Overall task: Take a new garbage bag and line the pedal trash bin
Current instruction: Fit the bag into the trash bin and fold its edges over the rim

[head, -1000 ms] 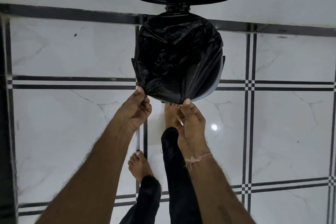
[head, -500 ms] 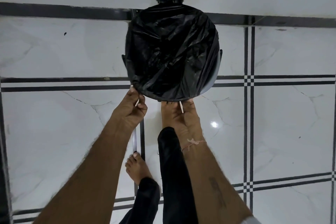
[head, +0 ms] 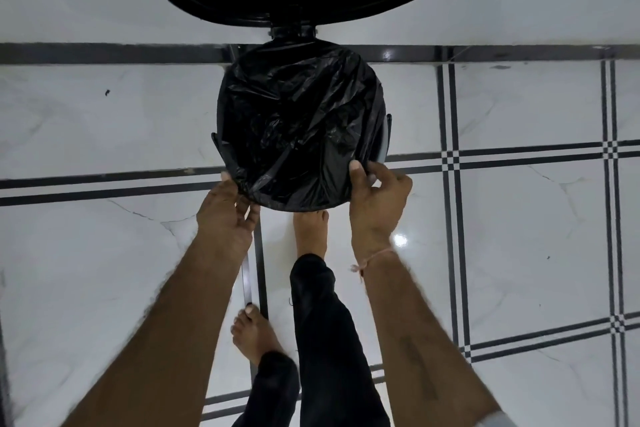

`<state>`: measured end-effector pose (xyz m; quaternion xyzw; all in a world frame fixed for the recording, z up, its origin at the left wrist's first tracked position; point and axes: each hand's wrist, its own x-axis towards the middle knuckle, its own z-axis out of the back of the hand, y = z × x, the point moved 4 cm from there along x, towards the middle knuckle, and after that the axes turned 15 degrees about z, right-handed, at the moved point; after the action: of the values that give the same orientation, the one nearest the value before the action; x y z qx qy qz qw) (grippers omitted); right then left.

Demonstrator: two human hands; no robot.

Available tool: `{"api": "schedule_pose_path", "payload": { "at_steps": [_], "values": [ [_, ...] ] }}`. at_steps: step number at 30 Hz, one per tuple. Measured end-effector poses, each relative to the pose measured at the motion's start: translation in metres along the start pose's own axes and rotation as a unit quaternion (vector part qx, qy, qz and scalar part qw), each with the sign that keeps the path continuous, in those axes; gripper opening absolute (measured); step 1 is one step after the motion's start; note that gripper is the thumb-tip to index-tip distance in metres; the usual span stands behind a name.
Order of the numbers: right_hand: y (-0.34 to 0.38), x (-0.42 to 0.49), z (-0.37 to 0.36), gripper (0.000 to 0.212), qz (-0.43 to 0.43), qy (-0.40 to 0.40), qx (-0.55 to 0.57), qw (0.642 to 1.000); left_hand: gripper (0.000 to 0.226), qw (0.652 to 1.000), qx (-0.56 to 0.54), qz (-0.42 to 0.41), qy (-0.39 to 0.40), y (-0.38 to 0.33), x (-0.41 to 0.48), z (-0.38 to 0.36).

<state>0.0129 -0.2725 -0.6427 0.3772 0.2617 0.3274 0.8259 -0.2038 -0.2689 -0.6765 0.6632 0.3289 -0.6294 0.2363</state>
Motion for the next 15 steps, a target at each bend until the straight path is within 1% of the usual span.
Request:
{"api": "schedule_pose_path", "payload": {
  "at_steps": [1, 2, 4, 5, 7, 10, 12, 15],
  "values": [
    [-0.003, 0.005, 0.001, 0.016, -0.026, -0.01, 0.004, 1.0, 0.037, 1.0, -0.001, -0.009, 0.005, -0.001, -0.003, -0.002],
    [-0.008, 0.007, 0.003, 0.014, -0.067, -0.024, 0.045, 0.996, 0.038, 1.0, -0.001, -0.017, 0.01, -0.001, -0.005, -0.005],
    [-0.017, 0.007, 0.007, 0.014, -0.151, -0.029, 0.171, 0.973, 0.034, 1.0, -0.002, -0.025, 0.013, 0.001, -0.009, -0.009],
    [-0.021, 0.006, 0.009, 0.018, -0.176, -0.019, 0.213, 0.961, 0.029, 1.0, -0.002, -0.028, 0.011, 0.002, -0.01, -0.01],
    [-0.031, 0.007, 0.013, 0.022, -0.215, -0.007, 0.264, 0.94, 0.024, 0.999, 0.003, -0.034, 0.003, 0.005, -0.01, -0.012],
    [-0.043, 0.008, 0.014, 0.016, -0.275, 0.004, 0.311, 0.91, 0.028, 0.999, 0.0, -0.042, 0.003, 0.007, -0.007, -0.014],
    [-0.052, 0.014, 0.008, 0.017, -0.314, 0.025, 0.323, 0.892, 0.031, 0.999, -0.006, -0.044, 0.009, 0.009, -0.003, -0.013],
    [-0.059, 0.024, -0.01, 0.016, -0.384, 0.053, 0.29, 0.875, 0.031, 0.999, -0.024, -0.03, 0.014, 0.01, 0.002, -0.009]
  ]
}}
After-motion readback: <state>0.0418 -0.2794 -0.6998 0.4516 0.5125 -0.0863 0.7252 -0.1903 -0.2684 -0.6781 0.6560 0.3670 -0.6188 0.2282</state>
